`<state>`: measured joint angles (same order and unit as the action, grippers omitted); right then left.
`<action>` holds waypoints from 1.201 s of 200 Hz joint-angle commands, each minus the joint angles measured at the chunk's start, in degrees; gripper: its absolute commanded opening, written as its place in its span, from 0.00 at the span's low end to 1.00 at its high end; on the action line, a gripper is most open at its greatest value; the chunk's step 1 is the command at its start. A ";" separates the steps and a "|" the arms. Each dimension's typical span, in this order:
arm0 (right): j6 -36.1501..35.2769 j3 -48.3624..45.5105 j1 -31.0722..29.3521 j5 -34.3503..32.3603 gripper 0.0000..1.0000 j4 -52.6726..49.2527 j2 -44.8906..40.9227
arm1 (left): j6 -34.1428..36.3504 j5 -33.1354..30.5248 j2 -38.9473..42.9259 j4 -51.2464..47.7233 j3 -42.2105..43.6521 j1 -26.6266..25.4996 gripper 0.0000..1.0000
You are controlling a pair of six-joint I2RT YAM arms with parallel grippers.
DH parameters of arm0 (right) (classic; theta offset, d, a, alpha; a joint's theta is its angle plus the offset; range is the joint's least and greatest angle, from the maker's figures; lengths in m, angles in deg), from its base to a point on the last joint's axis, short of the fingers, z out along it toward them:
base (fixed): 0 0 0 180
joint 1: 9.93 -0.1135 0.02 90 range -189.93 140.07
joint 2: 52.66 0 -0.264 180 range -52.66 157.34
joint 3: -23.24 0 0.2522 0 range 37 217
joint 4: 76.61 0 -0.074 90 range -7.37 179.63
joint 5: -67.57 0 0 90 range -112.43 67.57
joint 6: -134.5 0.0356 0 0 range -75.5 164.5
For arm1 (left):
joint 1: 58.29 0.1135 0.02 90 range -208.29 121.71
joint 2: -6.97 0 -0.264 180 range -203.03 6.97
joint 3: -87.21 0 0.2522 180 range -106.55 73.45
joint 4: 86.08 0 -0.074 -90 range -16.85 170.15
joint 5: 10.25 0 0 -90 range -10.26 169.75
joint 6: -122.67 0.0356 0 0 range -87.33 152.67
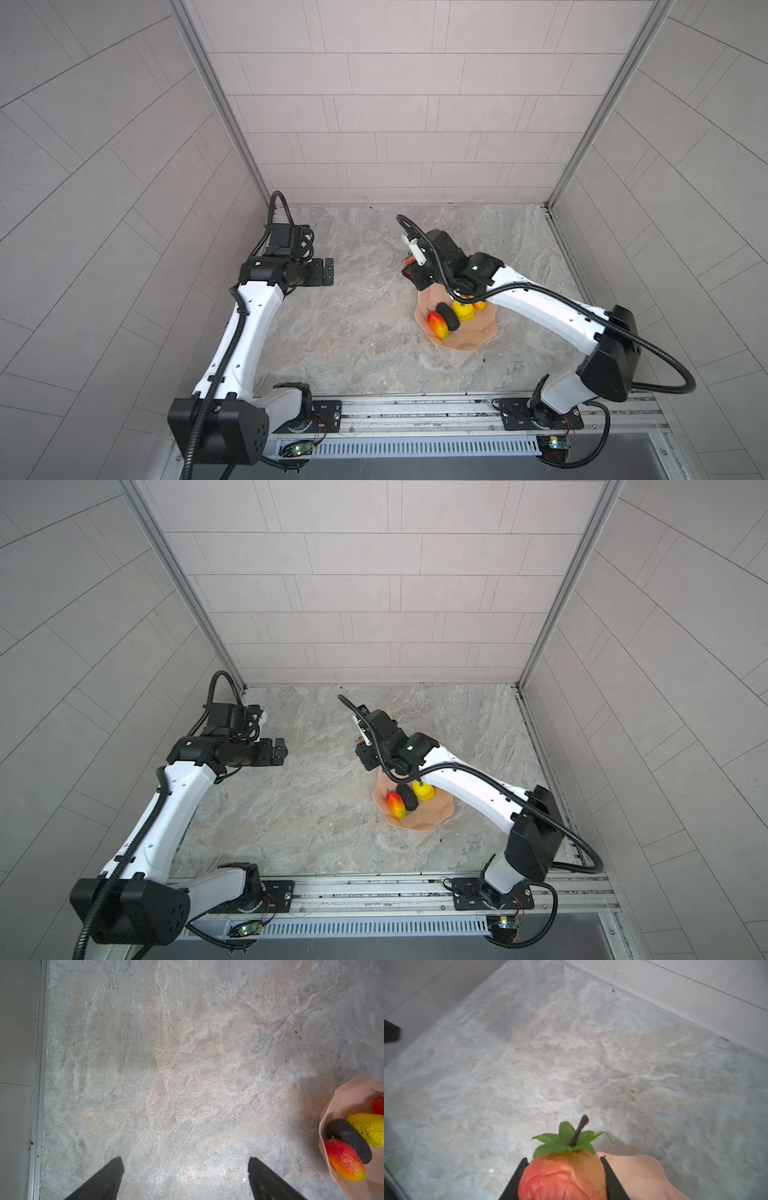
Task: Place and organize the fake fruits in the fruit bowl
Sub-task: 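Carry the strawberry into the bowl and open the right gripper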
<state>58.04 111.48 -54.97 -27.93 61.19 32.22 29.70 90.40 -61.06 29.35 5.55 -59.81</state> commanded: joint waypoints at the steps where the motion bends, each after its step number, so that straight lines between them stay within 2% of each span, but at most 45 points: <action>1: -3.52 -8.17 0.85 -9.04 0.17 -0.52 -3.82 | 0.07 0.57 0.20 0.04 -0.74 -0.06 1.00; 34: -3.13 -19.98 2.23 -12.26 0.16 7.72 -9.22 | 0.06 1.15 0.00 0.14 -0.74 0.01 1.00; 70: -2.80 -25.33 3.35 -11.66 0.15 15.20 -8.16 | -0.03 1.31 -0.01 0.24 -0.72 -0.06 1.00; 164: -2.26 -26.78 5.22 -8.65 0.17 25.60 0.72 | 0.06 1.32 0.62 0.53 -0.30 -0.15 1.00; 240: -1.93 -28.80 6.63 -7.96 0.26 29.27 3.89 | 0.06 1.30 0.44 0.52 -0.29 -0.13 1.00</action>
<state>55.48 84.29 -48.98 -36.06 88.62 35.90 29.68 91.45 -61.08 29.68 5.55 -59.81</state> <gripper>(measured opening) 0.377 0.996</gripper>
